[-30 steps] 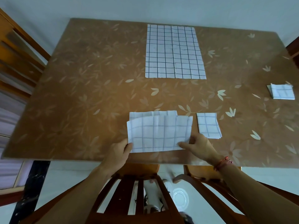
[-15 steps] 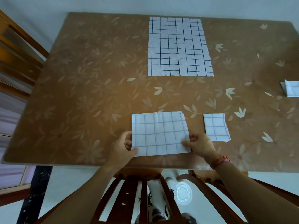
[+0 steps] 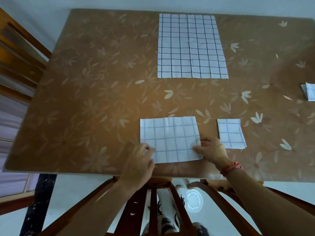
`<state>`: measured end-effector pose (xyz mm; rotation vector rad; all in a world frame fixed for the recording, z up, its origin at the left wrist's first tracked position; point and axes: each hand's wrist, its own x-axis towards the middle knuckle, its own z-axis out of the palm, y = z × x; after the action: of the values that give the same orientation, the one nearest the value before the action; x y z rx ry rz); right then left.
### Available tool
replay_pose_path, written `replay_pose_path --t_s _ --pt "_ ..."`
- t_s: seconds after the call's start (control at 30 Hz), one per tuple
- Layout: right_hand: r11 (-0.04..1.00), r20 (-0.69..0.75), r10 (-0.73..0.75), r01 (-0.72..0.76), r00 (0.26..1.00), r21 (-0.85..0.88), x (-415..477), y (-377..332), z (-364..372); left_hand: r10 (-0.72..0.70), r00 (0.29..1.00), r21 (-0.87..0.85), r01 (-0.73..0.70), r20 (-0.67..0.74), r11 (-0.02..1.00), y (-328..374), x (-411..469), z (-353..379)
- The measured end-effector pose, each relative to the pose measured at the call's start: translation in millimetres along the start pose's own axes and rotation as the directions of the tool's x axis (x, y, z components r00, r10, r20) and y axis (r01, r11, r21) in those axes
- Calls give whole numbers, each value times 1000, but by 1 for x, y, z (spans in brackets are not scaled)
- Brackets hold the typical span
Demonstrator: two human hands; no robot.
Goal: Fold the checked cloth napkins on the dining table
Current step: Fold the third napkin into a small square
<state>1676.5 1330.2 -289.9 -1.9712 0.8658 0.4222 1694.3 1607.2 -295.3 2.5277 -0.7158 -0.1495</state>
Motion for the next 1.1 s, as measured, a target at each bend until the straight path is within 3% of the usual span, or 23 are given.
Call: replay_pose_path --t_s 0.07,0.13,0.4,0.53,0.63,0.7,0.77,0.93,1.1 --pt "1000 3 4 -4 1000 8 -1 0 0 156 983 69 -163 92 984 16 -11 10" --pt "1000 3 3 -3 1000 13 -2 -2 0 206 962 111 -228 180 967 29 -21 23" --pt "999 -44 -19 18 999 -39 -6 -5 -2 96 951 230 -167 293 959 34 -31 41" --pt "962 -144 -155 116 977 -249 -20 -6 -2 77 951 251 -156 300 955 31 -31 42" --pt "813 -117 -438 338 891 -474 -34 1 10 73 946 253 -158 315 954 30 -33 42" --pt "642 10 -614 507 789 -575 -48 9 27 67 944 258 -155 322 954 31 -34 42" --pt "491 151 -696 619 702 -613 -64 15 44 64 942 268 -158 329 950 30 -35 43" --pt "305 361 -679 693 639 -654 -80 33 75 106 944 262 -194 313 945 25 -35 47" --pt "305 376 -620 653 689 -693 -82 40 85 131 937 261 -222 325 940 18 -35 46"
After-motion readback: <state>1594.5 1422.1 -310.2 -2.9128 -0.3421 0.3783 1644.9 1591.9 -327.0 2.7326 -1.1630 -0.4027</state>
